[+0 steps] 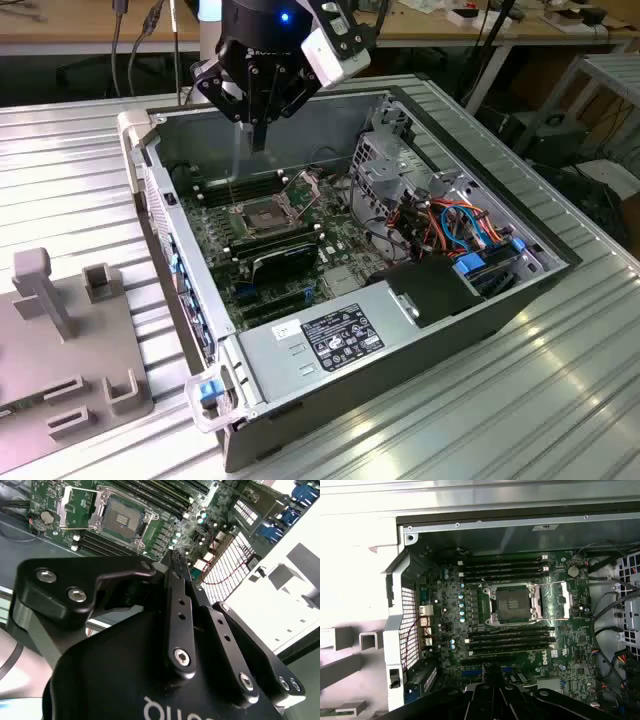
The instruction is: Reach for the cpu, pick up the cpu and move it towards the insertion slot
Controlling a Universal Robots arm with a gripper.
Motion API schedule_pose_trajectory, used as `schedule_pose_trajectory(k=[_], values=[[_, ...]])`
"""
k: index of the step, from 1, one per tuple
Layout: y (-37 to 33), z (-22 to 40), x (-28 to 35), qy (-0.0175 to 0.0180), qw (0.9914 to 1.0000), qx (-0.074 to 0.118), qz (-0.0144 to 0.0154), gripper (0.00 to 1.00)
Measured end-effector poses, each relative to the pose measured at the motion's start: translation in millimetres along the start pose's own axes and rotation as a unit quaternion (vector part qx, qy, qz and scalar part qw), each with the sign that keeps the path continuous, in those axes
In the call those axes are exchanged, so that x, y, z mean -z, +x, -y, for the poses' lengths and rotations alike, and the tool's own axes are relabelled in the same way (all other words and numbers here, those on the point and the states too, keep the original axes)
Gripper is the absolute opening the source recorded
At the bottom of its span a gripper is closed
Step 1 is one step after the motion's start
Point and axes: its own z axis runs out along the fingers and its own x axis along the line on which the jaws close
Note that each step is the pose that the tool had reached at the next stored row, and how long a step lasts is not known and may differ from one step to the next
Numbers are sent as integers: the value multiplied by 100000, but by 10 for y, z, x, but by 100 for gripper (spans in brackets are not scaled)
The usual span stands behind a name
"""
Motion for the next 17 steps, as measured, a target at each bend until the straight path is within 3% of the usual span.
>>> schedule_pose_trajectory(k=[7, 17], values=[[1, 0, 0, 0, 100000, 0, -1, 11], [112, 9, 2, 5, 100000, 0, -1, 11]])
